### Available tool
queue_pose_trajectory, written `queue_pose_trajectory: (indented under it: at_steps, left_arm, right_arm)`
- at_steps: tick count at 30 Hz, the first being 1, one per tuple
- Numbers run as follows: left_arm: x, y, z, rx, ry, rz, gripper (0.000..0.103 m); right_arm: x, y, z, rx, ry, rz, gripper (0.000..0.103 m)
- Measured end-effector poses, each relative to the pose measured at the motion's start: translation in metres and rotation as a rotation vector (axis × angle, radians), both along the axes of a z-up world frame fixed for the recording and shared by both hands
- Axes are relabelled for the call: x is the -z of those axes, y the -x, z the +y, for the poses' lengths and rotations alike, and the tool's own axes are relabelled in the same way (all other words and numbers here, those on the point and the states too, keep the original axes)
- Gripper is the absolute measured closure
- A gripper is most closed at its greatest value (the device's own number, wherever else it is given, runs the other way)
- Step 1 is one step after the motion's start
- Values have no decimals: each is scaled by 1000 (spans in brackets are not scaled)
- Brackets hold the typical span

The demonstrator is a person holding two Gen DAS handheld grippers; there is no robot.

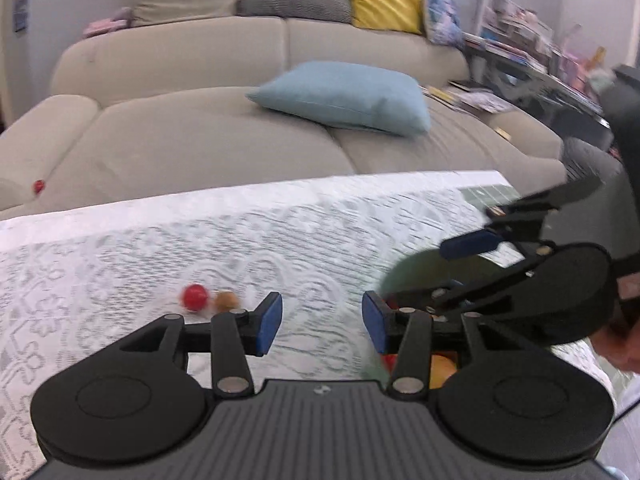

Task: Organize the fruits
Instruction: 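Move both tools toward the last red tomato and kiwi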

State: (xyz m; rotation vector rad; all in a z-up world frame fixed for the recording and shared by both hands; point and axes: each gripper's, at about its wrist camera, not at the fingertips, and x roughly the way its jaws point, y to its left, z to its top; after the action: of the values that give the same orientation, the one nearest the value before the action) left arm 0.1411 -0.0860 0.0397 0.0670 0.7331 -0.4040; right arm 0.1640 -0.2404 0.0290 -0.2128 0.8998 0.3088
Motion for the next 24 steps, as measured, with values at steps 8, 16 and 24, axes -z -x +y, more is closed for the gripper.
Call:
queue_pose_trajectory:
  at_steps: [8,16,24]
  left_arm:
    - [13,-24,47,-210,-32,-45,48]
    - [31,-46,83,-318,-64,-30,48]
    - [50,-61,92,-275,-70,18,44]
  right_arm:
    - [5,-22,36,6,-49,-2,45]
    - [24,-45,62,18,-109,51,41]
    - [46,-74,68,90,-188,137,41]
